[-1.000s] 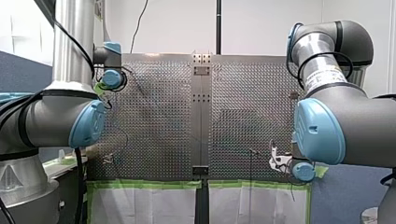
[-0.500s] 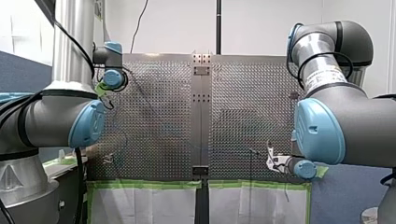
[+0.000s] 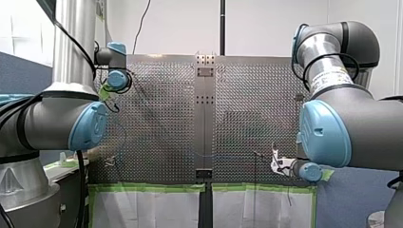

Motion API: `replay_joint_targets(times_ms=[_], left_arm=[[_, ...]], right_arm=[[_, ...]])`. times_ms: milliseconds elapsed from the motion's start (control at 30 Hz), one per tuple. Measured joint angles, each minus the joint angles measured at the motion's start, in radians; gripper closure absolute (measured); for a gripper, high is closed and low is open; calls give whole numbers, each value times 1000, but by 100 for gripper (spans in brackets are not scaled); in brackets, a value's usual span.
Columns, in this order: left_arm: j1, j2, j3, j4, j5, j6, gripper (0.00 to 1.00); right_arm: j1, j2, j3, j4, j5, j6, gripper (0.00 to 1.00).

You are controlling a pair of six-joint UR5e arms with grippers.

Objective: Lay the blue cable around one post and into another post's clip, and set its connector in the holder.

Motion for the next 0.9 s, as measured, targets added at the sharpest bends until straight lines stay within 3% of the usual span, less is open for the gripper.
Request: replay_joint_targets(times_ms=[100,267,500,667,767,900], left_arm=[[-3,0,0,0,-1,-1,0],[-5,0,0,1,-1,-1,0],[-6,0,0,2,-2,-1,0],[-6,0,0,3,-2,-1,0],[-7,0,0,3,-2,-1,0],[-8,0,0,3,-2,0,0]], right_arm=[[-4,0,-2,-3,5,27,98],[-17,0,-11,0,17,55,98],[-68,1,-27,9,76,122,98],[-112,2,-31,36,96,172,98],[-138,3,-31,56,99,184,98],[-152,5,-31,62,101,195,98]])
